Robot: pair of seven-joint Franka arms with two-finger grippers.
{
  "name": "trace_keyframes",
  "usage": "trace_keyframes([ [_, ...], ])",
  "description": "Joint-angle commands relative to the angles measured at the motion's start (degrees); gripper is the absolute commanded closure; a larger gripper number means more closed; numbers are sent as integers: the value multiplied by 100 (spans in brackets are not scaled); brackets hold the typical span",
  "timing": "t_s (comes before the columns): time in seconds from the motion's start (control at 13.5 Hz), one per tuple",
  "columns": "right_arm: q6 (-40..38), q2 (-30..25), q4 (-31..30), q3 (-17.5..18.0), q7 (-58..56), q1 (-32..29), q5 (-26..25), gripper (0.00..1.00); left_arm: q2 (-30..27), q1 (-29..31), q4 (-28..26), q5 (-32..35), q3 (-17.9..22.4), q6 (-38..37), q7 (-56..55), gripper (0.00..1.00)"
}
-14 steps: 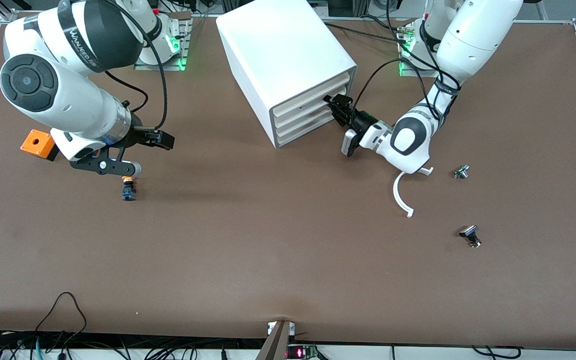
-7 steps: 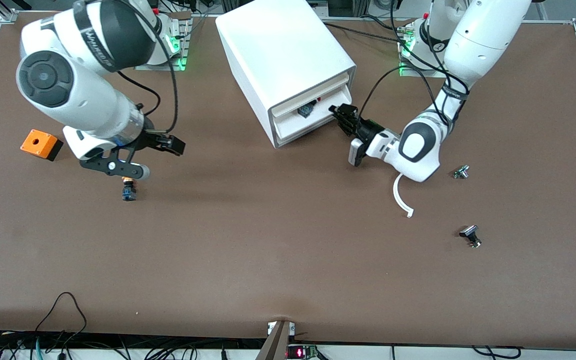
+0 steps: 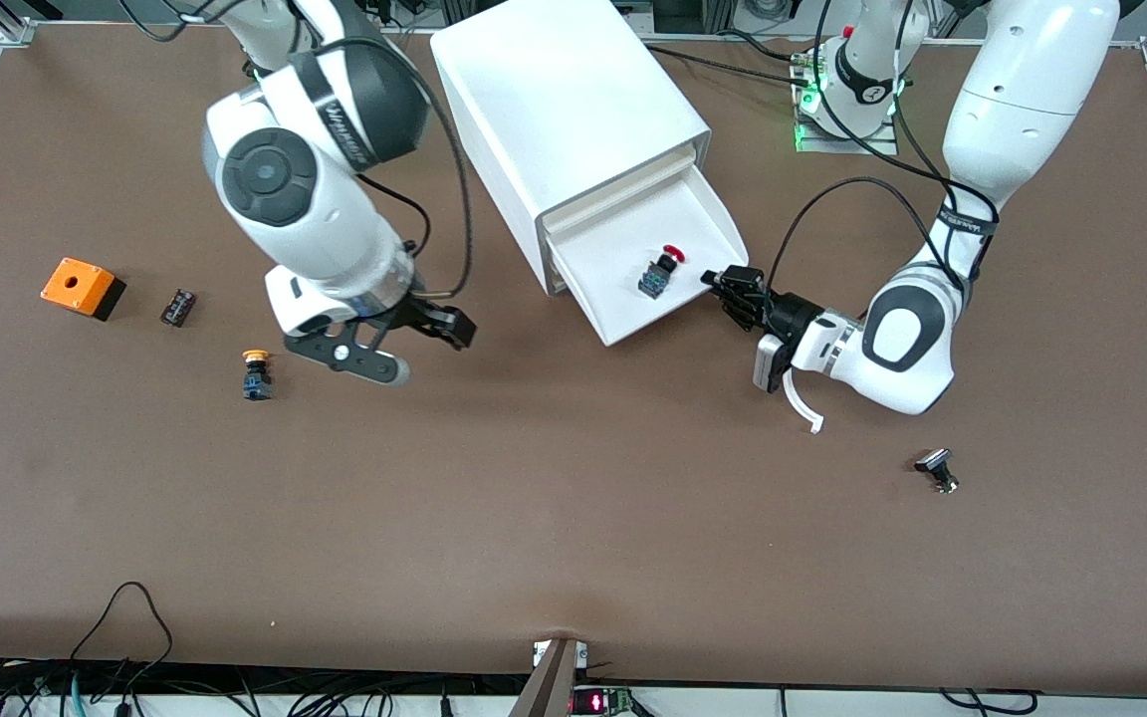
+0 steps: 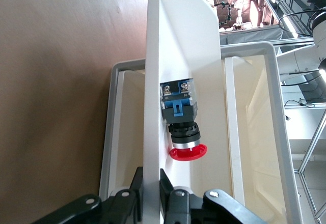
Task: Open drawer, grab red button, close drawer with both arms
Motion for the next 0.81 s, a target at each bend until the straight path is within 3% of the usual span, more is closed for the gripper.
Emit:
trace_keyframes([
  [0.0, 310, 596, 742, -49, 639, 414, 20, 1, 307, -69, 532, 94, 108, 230, -131, 100],
  [0.52, 1497, 1080, 831, -75, 1659, 1196, -6, 1, 352, -61, 674, 94, 161, 247, -140, 100],
  [0.59, 1646, 1159, 831, -84, 1835, 1319, -6, 1, 352, -52, 665, 86, 161, 247, -148, 47],
  [0.67, 1770, 1203, 831, -84, 1985, 1442, -6, 1, 343, 0, 665, 94, 161, 247, -140, 1],
  [0.74, 1849, 1265, 831, -84, 2186, 1539, -6, 1, 334, 27, 665, 94, 161, 221, -140, 0],
])
